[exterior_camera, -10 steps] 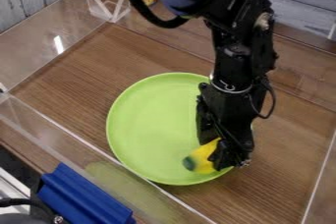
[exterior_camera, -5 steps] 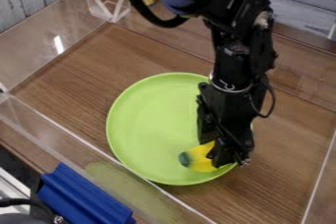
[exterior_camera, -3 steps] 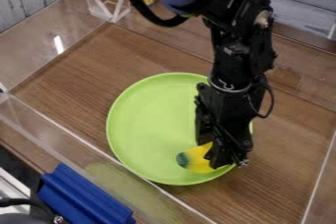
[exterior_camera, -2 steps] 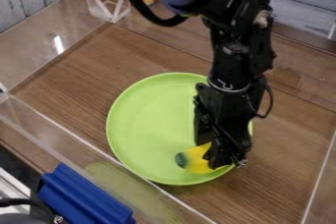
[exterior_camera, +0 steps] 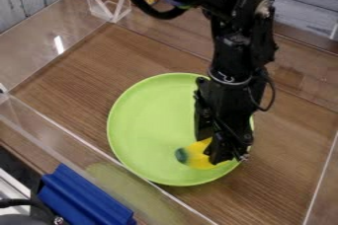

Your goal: Remove the banana from inside the green plate and put it on the table

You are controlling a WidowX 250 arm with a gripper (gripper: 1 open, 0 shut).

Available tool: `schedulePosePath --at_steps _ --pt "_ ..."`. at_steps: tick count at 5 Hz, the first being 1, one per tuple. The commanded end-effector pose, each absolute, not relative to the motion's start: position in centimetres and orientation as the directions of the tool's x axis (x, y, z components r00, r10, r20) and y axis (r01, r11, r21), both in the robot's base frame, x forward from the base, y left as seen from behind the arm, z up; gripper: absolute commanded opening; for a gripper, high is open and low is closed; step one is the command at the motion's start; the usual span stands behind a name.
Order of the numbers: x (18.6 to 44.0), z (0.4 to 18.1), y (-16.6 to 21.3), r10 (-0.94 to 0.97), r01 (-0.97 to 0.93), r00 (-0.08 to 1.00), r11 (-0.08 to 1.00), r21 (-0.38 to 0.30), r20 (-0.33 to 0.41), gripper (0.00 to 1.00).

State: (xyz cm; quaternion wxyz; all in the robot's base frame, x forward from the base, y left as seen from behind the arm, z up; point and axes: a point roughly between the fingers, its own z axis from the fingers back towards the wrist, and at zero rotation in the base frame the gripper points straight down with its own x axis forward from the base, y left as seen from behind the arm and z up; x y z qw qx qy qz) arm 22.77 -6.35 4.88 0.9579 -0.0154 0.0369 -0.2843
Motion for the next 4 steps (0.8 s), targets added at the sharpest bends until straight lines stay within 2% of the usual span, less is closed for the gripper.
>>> schedulePosePath --at_steps 1,4 --pt "23.76 6.72 -6.22 -0.536 0.536 0.844 0.844 -0.027 -0.004 0.00" --pt "23.58 7.41 -5.73 -0.528 0.528 0.849 0.849 -0.031 -0.015 0.00"
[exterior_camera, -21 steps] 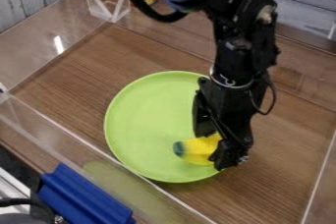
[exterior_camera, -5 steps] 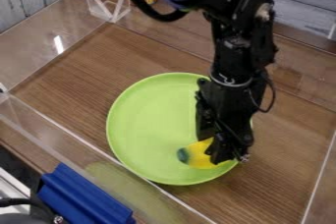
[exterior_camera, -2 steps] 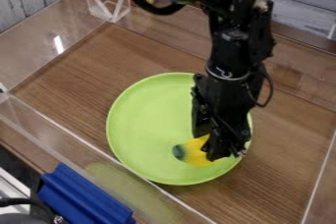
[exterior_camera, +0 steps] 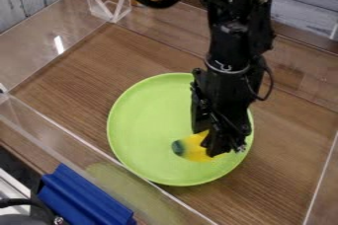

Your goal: Remove the banana from inside the green plate and put it on the table

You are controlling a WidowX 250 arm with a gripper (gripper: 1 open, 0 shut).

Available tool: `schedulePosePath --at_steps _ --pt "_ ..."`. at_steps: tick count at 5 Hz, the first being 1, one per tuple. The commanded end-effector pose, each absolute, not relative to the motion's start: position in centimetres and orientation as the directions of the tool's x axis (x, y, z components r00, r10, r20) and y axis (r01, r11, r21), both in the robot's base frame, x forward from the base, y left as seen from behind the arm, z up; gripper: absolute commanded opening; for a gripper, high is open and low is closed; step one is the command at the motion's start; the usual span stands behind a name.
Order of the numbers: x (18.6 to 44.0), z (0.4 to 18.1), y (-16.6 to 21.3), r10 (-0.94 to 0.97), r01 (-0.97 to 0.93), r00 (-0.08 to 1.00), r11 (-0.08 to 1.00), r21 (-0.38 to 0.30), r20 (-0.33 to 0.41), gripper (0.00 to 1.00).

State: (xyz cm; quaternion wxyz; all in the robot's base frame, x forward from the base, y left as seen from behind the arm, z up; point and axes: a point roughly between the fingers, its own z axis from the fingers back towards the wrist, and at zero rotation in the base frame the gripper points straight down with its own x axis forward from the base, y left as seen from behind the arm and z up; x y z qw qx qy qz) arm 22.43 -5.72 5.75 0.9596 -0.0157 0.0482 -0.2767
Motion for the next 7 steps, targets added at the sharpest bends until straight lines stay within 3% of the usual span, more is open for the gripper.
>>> schedulePosePath --at_steps 1,4,7 --pt "23.5 7.7 -5.5 -0.522 0.522 0.853 0.853 -0.031 -0.019 0.00" --pt "23.6 9.9 -4.3 -0.468 0.467 0.883 0.884 -0.025 -0.031 0.00" --pt "26.4 15.5 1.2 -0.131 0.131 0.991 0.991 0.023 -0.005 0.00"
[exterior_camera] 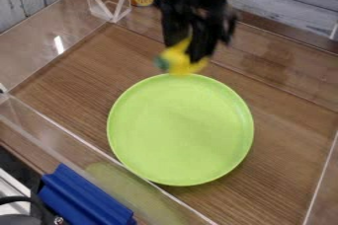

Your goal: Remove the banana from inside the green plate and put it on the table

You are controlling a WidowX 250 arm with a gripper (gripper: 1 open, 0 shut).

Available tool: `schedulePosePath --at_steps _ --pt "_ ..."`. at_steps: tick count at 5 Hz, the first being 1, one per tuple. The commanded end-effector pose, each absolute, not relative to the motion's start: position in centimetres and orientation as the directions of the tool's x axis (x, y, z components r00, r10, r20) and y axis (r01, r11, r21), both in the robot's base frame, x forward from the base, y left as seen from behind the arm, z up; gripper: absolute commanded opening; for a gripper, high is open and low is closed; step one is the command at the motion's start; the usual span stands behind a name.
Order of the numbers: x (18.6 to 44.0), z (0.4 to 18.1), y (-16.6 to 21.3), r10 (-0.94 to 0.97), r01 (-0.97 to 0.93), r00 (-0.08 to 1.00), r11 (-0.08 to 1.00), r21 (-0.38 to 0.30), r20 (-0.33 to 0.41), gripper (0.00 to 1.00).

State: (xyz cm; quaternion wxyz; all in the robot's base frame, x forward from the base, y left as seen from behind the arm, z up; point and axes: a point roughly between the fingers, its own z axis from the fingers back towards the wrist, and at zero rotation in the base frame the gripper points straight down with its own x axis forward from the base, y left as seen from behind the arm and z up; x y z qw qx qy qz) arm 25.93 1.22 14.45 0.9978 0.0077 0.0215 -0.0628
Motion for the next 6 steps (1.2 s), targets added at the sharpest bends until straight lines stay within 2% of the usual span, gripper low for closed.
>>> schedulePosePath --at_steps 1,2,6 --pt "28.4 16.2 4.7 -0.074 0.074 0.997 0.997 0.031 0.004 0.00" --pt "30.3 16.0 7.2 -0.070 0.070 0.998 0.997 0.035 0.006 0.00" --pt "33.4 13.1 12.0 -0.025 0.024 1.000 0.998 0.060 0.016 0.00"
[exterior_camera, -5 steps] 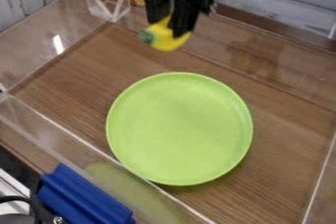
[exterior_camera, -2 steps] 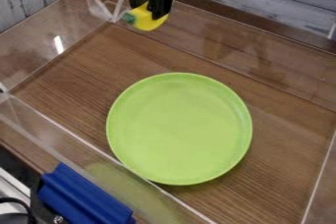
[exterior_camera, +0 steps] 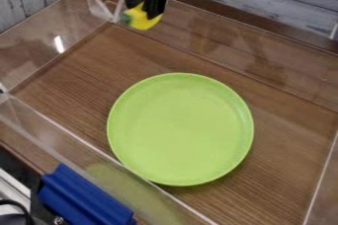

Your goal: Remove the banana from inside the green plate and put it on the table

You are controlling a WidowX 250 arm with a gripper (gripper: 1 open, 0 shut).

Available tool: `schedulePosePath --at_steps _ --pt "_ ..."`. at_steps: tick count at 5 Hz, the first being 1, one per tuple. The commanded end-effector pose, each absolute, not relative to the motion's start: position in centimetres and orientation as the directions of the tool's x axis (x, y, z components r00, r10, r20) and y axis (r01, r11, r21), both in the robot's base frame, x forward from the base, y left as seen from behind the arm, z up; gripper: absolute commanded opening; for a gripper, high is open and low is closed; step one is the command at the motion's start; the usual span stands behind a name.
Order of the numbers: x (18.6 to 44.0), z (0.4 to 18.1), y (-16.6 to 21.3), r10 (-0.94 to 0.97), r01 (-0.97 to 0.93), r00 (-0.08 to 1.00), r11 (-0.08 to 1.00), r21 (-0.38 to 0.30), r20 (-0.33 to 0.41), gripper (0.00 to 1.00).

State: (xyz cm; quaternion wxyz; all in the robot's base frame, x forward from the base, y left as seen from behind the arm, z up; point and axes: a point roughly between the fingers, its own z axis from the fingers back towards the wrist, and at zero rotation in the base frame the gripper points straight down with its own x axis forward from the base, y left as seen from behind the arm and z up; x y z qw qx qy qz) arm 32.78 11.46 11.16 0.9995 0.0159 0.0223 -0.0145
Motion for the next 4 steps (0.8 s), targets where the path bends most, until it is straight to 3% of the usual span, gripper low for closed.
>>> schedulePosePath --at_steps 1,4 --pt "34.2 12.3 13.2 -0.024 0.023 1.000 0.997 0.067 0.017 0.00" --pt "36.1 9.1 16.0 -0.015 0.014 1.000 0.997 0.081 0.005 0.00"
